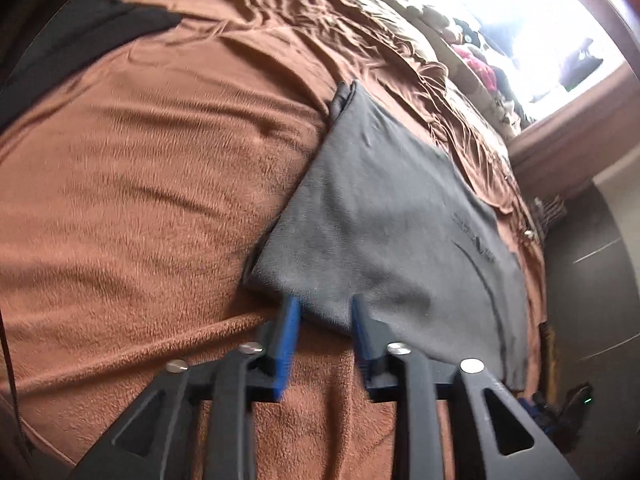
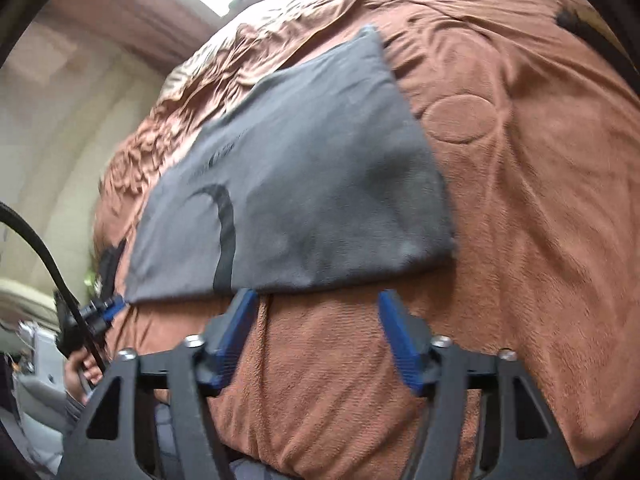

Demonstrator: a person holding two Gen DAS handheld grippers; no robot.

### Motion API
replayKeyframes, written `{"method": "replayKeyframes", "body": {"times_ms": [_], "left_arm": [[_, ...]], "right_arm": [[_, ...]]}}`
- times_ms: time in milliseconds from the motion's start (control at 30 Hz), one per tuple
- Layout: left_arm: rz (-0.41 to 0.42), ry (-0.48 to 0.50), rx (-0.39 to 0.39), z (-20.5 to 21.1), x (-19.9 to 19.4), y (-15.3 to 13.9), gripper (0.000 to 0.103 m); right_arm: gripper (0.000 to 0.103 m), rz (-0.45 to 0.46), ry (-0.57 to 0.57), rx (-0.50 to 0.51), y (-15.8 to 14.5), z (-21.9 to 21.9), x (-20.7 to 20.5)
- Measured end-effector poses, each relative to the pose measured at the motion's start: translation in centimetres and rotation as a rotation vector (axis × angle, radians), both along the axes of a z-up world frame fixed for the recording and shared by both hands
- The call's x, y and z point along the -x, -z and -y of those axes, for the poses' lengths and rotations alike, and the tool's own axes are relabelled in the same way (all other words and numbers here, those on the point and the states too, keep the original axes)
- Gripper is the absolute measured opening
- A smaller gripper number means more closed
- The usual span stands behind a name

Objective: Fold small clothes
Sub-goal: 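Roll both grippers and pinch the corner of the folded shirt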

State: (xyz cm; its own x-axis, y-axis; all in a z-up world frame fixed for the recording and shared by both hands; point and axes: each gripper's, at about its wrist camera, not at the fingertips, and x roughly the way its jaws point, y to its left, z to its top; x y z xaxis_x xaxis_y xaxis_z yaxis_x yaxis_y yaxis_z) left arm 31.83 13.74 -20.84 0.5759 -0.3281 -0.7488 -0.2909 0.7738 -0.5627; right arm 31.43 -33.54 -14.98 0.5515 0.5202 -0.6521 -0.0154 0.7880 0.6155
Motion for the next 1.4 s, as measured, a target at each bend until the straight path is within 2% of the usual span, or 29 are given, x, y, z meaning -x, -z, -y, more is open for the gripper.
{"method": "replayKeyframes", "body": {"times_ms": [67,200,333,500,633,800,900,1033,1067,1267,1400], "left_arm": [[-0.008,-0.028,0.037,-0.4,0.1,0.3,0.049],[-0.017,-0.09,0.134,-1.2,0.1,1.2,0.049],[-0.016,-0.133,0.182,-1.2,-0.3,1.7,0.048],[-0.024,-0.174,0.192,-1.1,-1.1,2.2,0.048],[-0.022,-0.235,0.182,-1.2,-1.2,2.4,0.045],[-0.018,-0.282,0.158,-0.9,-0.8,2.3,0.042],[-0.018,-0.305,0.166,-1.0,-0.4,2.4,0.039],[-0.022,-0.312,0.145,-1.4,-0.9,2.9,0.036],[-0.029,-0.319,0.141,-1.6,-0.8,3.1,0.029],[-0.021,-0.327,0.147,-2.1,-0.4,2.9,0.01],[0.036,-0.308,0.135,-2.3,0.3,1.0,0.007]], "right_arm": [[0.067,-0.026,0.034,-0.029,0.9,0.9,0.2],[0.067,-0.045,0.103,-0.177,2.3,2.9,1.2],[0.067,-0.053,0.139,-0.283,3.8,4.0,1.9],[0.067,-0.052,0.181,-0.357,5.4,4.5,2.1],[0.066,-0.058,0.229,-0.37,6.3,4.4,2.0],[0.061,-0.064,0.292,-0.383,6.5,3.9,2.6],[0.053,-0.052,0.316,-0.372,6.5,3.3,2.8],[0.036,-0.04,0.341,-0.372,6.3,2.6,2.2],[0.03,-0.036,0.344,-0.368,6.4,2.6,2.2],[0.002,-0.041,0.335,-0.377,6.3,3.2,2.3],[0.001,0.023,0.311,-0.361,4.3,3.8,2.8]]}}
